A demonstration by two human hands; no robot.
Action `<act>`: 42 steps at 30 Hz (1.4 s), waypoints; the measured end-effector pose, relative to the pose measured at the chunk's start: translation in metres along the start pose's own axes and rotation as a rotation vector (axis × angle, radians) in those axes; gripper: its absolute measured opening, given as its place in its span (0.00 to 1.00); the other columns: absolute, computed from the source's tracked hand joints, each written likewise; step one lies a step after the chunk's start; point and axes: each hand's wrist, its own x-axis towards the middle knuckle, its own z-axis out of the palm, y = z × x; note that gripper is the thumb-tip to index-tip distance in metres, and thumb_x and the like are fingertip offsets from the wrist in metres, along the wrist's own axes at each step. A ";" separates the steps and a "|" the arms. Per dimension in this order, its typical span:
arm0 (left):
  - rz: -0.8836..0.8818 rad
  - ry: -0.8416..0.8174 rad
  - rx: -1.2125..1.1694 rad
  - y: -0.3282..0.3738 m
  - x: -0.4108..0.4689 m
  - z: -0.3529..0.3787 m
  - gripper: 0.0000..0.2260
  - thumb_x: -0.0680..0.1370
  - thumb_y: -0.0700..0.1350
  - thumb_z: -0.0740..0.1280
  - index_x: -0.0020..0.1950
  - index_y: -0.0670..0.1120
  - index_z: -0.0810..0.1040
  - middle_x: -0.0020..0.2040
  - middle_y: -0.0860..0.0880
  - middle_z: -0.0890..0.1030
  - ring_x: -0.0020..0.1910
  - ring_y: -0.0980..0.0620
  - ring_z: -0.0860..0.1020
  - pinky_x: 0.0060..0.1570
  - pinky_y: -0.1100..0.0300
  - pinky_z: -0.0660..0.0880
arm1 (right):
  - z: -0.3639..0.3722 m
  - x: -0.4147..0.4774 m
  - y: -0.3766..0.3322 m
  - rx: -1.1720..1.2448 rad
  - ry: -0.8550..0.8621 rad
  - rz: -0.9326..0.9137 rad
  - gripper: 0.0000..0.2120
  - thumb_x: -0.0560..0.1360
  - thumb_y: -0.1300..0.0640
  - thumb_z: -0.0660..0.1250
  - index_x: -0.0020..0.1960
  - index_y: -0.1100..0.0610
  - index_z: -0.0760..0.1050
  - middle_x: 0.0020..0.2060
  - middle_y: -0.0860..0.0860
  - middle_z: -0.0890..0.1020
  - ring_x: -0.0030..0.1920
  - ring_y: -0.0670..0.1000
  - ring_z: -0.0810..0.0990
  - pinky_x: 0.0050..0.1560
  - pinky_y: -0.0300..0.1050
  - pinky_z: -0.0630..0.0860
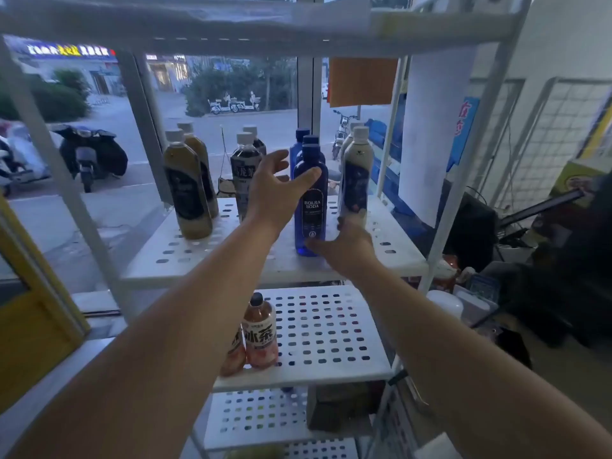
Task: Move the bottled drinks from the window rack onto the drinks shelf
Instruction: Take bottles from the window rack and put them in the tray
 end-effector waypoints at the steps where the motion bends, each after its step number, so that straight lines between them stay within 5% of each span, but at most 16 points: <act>1: 0.013 0.009 -0.006 0.004 0.001 0.002 0.25 0.66 0.57 0.77 0.61 0.56 0.74 0.51 0.63 0.77 0.44 0.70 0.78 0.32 0.74 0.73 | 0.004 0.000 -0.002 0.029 -0.019 0.011 0.33 0.65 0.44 0.80 0.62 0.52 0.67 0.57 0.50 0.77 0.50 0.51 0.75 0.47 0.45 0.70; 4: -0.001 0.000 0.007 0.002 0.006 0.005 0.20 0.66 0.54 0.78 0.56 0.58 0.76 0.46 0.68 0.80 0.44 0.70 0.79 0.36 0.72 0.76 | 0.021 0.009 0.005 0.021 -0.044 0.014 0.31 0.65 0.44 0.79 0.63 0.50 0.71 0.54 0.48 0.78 0.48 0.49 0.74 0.46 0.44 0.69; 7: 0.017 -0.021 0.075 0.003 0.008 0.010 0.20 0.68 0.50 0.76 0.58 0.53 0.79 0.52 0.60 0.83 0.50 0.58 0.82 0.49 0.55 0.82 | 0.030 0.015 0.007 0.034 0.001 -0.004 0.24 0.65 0.45 0.78 0.53 0.46 0.68 0.46 0.46 0.77 0.46 0.51 0.75 0.46 0.45 0.71; 13: 0.049 0.038 0.174 0.004 0.002 0.011 0.17 0.70 0.48 0.73 0.58 0.51 0.78 0.55 0.55 0.82 0.54 0.54 0.81 0.56 0.49 0.79 | 0.036 0.009 -0.005 -0.011 0.055 0.027 0.24 0.67 0.47 0.75 0.54 0.49 0.65 0.44 0.47 0.74 0.44 0.55 0.75 0.44 0.47 0.70; 16: 0.043 0.036 0.163 0.015 -0.005 0.009 0.16 0.70 0.50 0.72 0.57 0.52 0.78 0.53 0.57 0.81 0.52 0.57 0.80 0.55 0.52 0.79 | 0.027 -0.007 -0.011 0.053 0.076 0.043 0.24 0.64 0.49 0.76 0.54 0.46 0.66 0.43 0.45 0.76 0.40 0.50 0.76 0.42 0.46 0.70; 20: 0.080 0.059 0.030 0.033 -0.034 -0.009 0.13 0.70 0.54 0.71 0.52 0.61 0.73 0.50 0.63 0.78 0.46 0.68 0.78 0.42 0.68 0.75 | 0.007 -0.049 -0.010 0.066 0.149 -0.025 0.27 0.60 0.44 0.74 0.55 0.43 0.69 0.43 0.42 0.80 0.39 0.46 0.78 0.38 0.44 0.71; 23: 0.071 0.057 -0.075 0.040 -0.073 -0.020 0.11 0.73 0.51 0.69 0.54 0.55 0.75 0.50 0.57 0.80 0.41 0.69 0.78 0.36 0.76 0.71 | -0.015 -0.087 -0.006 0.102 0.217 -0.041 0.27 0.56 0.42 0.74 0.52 0.40 0.67 0.43 0.41 0.82 0.40 0.44 0.80 0.38 0.44 0.76; 30: -0.083 -0.270 -0.221 0.034 -0.183 0.015 0.06 0.74 0.46 0.68 0.50 0.55 0.77 0.46 0.55 0.81 0.44 0.59 0.79 0.42 0.61 0.75 | -0.076 -0.191 0.044 0.144 0.419 0.040 0.28 0.55 0.38 0.76 0.52 0.38 0.70 0.39 0.36 0.81 0.38 0.35 0.80 0.35 0.40 0.76; 34: -0.182 -0.487 -0.260 0.027 -0.251 0.062 0.06 0.73 0.44 0.68 0.47 0.55 0.76 0.43 0.54 0.79 0.40 0.57 0.78 0.36 0.65 0.74 | -0.105 -0.258 0.096 0.165 0.535 0.176 0.27 0.55 0.40 0.76 0.52 0.40 0.72 0.43 0.41 0.83 0.43 0.44 0.82 0.45 0.48 0.80; 39: -0.299 -0.706 -0.247 0.008 -0.332 0.121 0.06 0.72 0.47 0.67 0.47 0.56 0.77 0.46 0.56 0.81 0.44 0.57 0.79 0.41 0.61 0.74 | -0.131 -0.322 0.171 0.219 0.566 0.462 0.19 0.61 0.45 0.76 0.49 0.40 0.74 0.43 0.40 0.82 0.40 0.40 0.80 0.37 0.40 0.74; 42: -0.369 -0.835 -0.204 -0.013 -0.365 0.149 0.06 0.76 0.44 0.66 0.49 0.55 0.76 0.49 0.53 0.80 0.47 0.53 0.78 0.43 0.58 0.74 | -0.135 -0.332 0.219 0.325 0.571 0.745 0.20 0.65 0.48 0.76 0.55 0.50 0.79 0.41 0.49 0.83 0.39 0.49 0.82 0.33 0.40 0.76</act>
